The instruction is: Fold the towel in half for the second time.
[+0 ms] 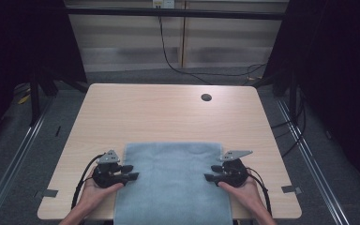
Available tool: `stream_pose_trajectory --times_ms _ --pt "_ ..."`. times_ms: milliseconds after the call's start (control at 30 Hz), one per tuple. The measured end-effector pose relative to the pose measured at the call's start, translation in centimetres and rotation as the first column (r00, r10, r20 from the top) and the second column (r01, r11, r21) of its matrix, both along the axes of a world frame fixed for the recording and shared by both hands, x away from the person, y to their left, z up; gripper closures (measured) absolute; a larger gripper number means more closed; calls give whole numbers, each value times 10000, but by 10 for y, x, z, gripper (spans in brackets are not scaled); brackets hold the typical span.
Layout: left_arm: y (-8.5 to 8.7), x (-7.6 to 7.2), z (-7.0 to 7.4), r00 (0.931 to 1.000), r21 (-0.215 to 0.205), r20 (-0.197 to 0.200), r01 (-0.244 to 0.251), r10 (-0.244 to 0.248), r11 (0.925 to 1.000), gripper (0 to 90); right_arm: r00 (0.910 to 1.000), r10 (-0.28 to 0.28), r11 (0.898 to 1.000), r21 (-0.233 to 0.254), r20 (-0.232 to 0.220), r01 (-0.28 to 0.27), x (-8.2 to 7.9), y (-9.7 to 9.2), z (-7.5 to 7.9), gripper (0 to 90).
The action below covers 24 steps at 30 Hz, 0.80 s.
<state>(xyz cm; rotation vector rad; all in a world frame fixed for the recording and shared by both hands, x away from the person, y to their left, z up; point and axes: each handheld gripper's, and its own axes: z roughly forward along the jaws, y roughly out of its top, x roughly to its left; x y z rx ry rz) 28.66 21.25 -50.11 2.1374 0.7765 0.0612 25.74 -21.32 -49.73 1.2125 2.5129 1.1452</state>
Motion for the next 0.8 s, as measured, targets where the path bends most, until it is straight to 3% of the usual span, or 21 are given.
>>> stream_pose_trajectory --times_ms 133,267,367,467,567,700,800 --pt "3 -7 2 9994 126 3 346 -346 9993 565 9999 116 9999 -28 -27 -116 -7 2 1 511" --pt "10 -12 3 9988 -252 -330 350 -358 9991 572 9994 270 9996 -25 -224 -271 -14 5 3 505" --pt "13 -8 4 9985 -473 -531 62 -87 9989 572 9994 192 9998 -100 -283 -195 -18 6 7 506" --pt "15 0 11 9997 -580 -225 -118 105 9982 548 9999 127 9997 216 28 -128 -14 1 13 506" --pt "18 18 19 9986 -885 63 -526 534 9947 544 9986 -290 9980 580 448 264 3 -9 24 507" --pt "21 45 21 9940 -841 332 -1009 1040 9913 542 9954 -642 9973 409 707 614 33 -17 26 507" --pt "26 60 19 9877 -1229 315 -1484 1533 9813 536 9939 -857 9959 352 692 834 57 -23 21 507"
